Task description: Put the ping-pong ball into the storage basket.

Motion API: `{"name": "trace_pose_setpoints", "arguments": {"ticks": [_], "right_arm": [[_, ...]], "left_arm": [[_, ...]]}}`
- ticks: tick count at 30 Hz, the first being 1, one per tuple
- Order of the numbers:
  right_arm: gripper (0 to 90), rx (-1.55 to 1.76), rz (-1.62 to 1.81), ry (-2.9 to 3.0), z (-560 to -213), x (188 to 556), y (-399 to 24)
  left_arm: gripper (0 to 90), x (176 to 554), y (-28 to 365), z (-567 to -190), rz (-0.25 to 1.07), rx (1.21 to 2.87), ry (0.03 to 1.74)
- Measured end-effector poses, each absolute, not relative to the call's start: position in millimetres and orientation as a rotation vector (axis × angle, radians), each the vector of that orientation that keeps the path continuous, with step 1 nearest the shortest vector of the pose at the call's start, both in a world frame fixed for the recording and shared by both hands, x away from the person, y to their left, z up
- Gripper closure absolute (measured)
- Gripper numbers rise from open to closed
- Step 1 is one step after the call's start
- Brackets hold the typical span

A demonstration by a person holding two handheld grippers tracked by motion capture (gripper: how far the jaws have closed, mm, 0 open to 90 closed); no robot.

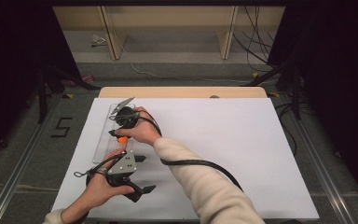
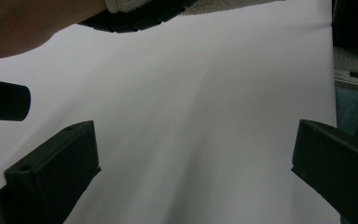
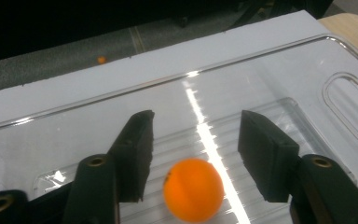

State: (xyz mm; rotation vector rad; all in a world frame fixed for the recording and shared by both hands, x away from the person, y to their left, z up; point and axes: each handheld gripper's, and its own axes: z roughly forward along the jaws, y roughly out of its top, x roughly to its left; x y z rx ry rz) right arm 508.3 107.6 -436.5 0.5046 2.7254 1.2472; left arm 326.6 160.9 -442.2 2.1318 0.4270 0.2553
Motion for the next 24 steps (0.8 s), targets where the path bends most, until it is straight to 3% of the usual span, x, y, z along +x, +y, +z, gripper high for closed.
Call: {"name": "trace_pose_setpoints", "arguments": {"ticks": [12,24], "right_arm": [[23.5,0.496,1.295,2.664,-423.7,503.0,95.8],[19.7,0.503,1.283,2.637,-415.2,500.5,71.0]], "left_arm": [[0.0,326.2,160.5,-442.2,0.254,2.130,0.428],[0.0,326.1,160.5,-442.3,0.251,2.128,0.428]]}}
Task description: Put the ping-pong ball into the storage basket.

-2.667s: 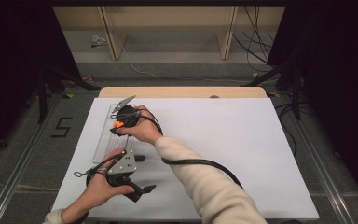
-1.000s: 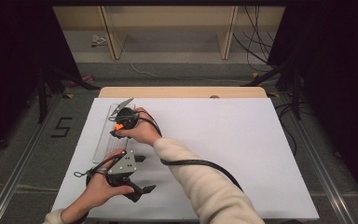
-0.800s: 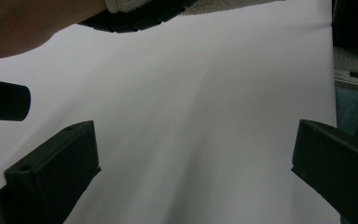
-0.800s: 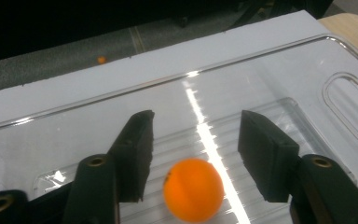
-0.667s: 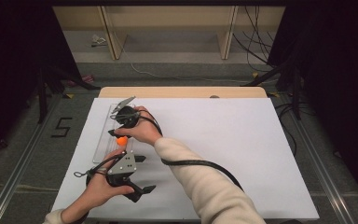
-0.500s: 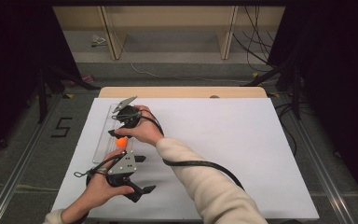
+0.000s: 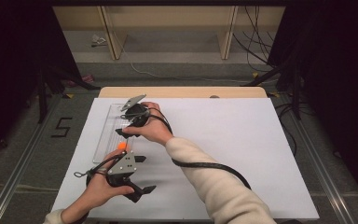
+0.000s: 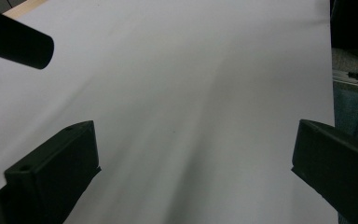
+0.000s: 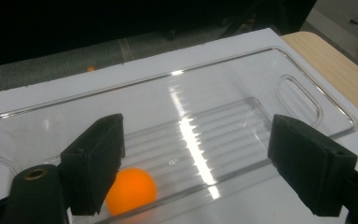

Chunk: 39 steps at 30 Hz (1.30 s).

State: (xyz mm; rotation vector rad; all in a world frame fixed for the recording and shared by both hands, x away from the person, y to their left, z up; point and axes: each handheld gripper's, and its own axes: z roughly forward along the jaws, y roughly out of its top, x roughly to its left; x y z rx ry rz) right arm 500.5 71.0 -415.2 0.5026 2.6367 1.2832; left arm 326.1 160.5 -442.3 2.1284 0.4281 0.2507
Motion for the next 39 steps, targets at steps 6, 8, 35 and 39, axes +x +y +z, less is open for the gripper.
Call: {"name": "trace_pose_setpoints", "arguments": {"ticks": [6,8,35,39], "right_arm": [[19.5,0.528,1.286,2.622,-412.5,500.8,56.4],[19.6,0.533,1.288,2.616,-412.0,500.7,52.2],[20.3,0.627,1.300,2.563,-412.7,494.8,-10.2],[20.4,0.646,1.302,2.549,-413.0,493.4,-21.6]], "left_arm": [[0.0,325.8,160.4,-442.3,0.251,2.129,0.430],[0.0,325.9,160.3,-442.3,0.251,2.129,0.430],[0.0,325.4,160.2,-442.2,0.258,2.131,0.429],[0.0,325.5,160.2,-442.3,0.257,2.132,0.430]]}}
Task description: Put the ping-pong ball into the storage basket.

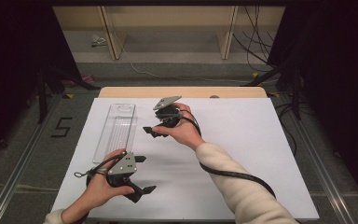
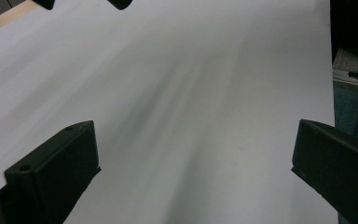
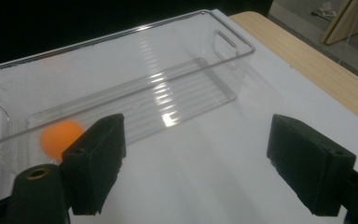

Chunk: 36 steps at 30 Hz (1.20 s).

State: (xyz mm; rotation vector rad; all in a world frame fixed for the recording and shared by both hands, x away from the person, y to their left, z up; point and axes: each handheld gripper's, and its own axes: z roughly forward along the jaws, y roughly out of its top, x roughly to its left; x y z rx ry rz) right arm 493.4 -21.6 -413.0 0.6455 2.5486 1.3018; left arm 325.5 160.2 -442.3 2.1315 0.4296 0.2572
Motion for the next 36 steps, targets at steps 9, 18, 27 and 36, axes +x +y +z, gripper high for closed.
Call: {"name": "trace_pose_setpoints", "arguments": {"ticks": [9,18,27,36], "right_arm": [[20.4,0.685,1.296,2.532,-414.7,489.2,-45.4],[20.4,0.720,1.287,2.513,-416.6,482.6,-68.8],[20.3,0.760,1.293,2.490,-418.4,478.0,-91.0],[20.1,0.797,1.287,2.469,-421.8,472.6,-113.1]], "left_arm": [[0.0,325.4,160.0,-442.4,0.257,2.132,0.430],[0.0,325.5,160.4,-442.3,0.259,2.133,0.431],[0.0,325.8,160.5,-442.4,0.258,2.132,0.433],[0.0,325.8,160.5,-442.5,0.258,2.132,0.434]]}}
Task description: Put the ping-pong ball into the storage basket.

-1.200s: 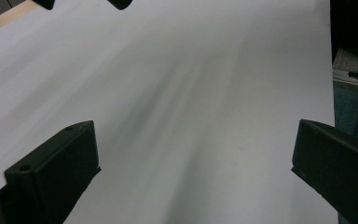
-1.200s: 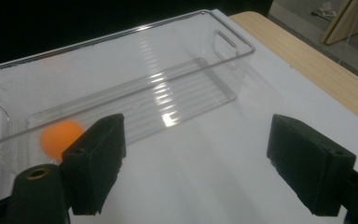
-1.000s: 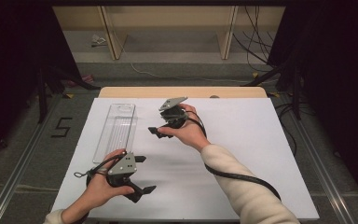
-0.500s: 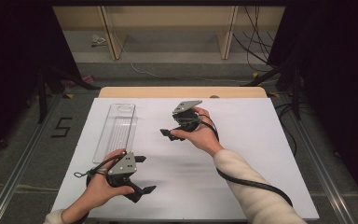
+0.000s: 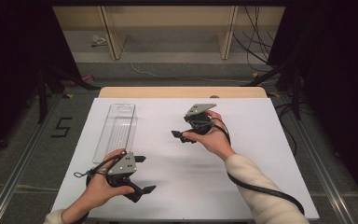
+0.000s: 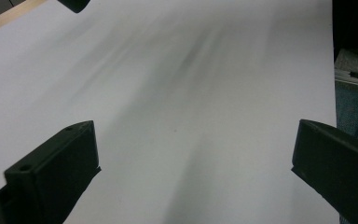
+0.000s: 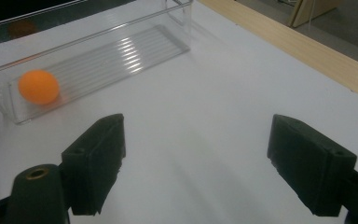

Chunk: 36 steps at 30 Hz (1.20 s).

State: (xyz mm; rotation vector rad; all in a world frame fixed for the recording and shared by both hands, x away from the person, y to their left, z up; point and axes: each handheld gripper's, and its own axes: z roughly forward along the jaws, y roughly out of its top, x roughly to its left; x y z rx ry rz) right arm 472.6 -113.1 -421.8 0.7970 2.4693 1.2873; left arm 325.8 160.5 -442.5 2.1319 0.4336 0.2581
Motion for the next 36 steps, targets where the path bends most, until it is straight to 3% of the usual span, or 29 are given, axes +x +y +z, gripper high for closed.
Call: {"name": "trace_pose_setpoints", "arguments": {"ticks": [36], "right_arm": [[19.9,0.916,1.269,2.391,-426.2,438.6,-190.2]], "left_arm": [[0.0,326.4,160.8,-443.2,0.259,2.130,0.444]]}}
